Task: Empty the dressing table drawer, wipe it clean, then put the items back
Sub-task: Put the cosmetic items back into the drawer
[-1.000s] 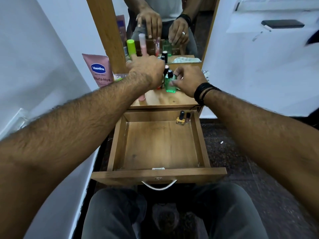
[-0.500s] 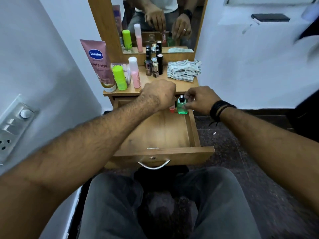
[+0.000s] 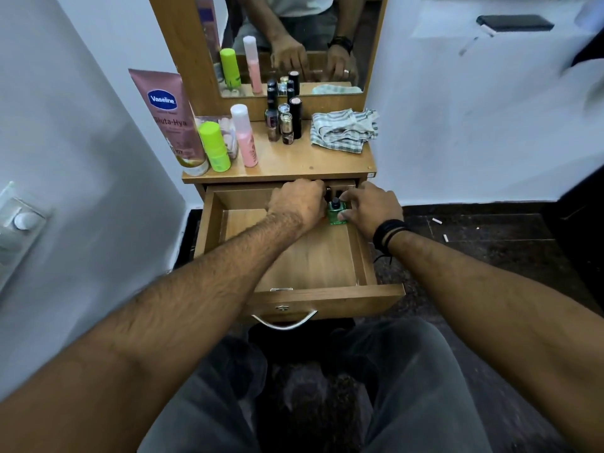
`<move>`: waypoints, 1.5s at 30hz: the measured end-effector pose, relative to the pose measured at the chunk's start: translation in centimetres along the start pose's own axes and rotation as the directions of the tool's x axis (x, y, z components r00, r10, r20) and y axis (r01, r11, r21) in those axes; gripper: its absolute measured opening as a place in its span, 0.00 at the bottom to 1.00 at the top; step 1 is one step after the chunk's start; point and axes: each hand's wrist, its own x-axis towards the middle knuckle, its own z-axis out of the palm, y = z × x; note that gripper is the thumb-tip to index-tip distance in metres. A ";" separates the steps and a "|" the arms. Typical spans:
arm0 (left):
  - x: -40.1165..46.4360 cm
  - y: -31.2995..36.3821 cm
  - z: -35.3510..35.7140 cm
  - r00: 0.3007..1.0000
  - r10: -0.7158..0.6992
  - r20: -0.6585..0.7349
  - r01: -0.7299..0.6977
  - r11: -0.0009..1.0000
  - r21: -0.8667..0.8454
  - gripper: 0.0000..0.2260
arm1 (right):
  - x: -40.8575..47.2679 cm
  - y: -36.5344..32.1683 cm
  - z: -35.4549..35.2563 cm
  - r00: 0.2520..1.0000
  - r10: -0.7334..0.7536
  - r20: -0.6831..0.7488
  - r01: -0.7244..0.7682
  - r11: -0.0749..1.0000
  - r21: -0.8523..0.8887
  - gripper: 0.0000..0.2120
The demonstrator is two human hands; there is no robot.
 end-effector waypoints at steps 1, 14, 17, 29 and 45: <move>0.2 -0.1 0.2 1.000 0.000 0.002 0.000 1.000 0.003 0.12 | 0.1 0.0 0.2 1.000 0.011 -0.004 -0.011 1.000 0.013 0.18; 2.0 -0.5 1.7 0.999 0.037 0.012 -0.037 0.999 0.008 0.14 | 0.9 0.1 1.3 0.996 0.084 -0.044 -0.081 0.995 0.050 0.17; 2.1 -0.5 1.9 0.999 0.035 0.018 -0.035 0.999 -0.002 0.14 | 1.0 0.0 1.2 0.996 0.084 -0.039 -0.085 0.996 -0.005 0.18; 1.9 -0.5 1.5 0.997 0.013 0.074 -0.014 1.000 0.015 0.15 | 0.5 -0.2 1.6 0.989 0.150 -0.009 -0.150 0.988 0.041 0.21; 0.2 -1.2 -0.7 0.994 0.098 -0.037 -0.096 0.993 0.066 0.12 | -1.4 -0.2 -2.0 0.990 0.086 -0.114 -0.080 0.995 0.054 0.19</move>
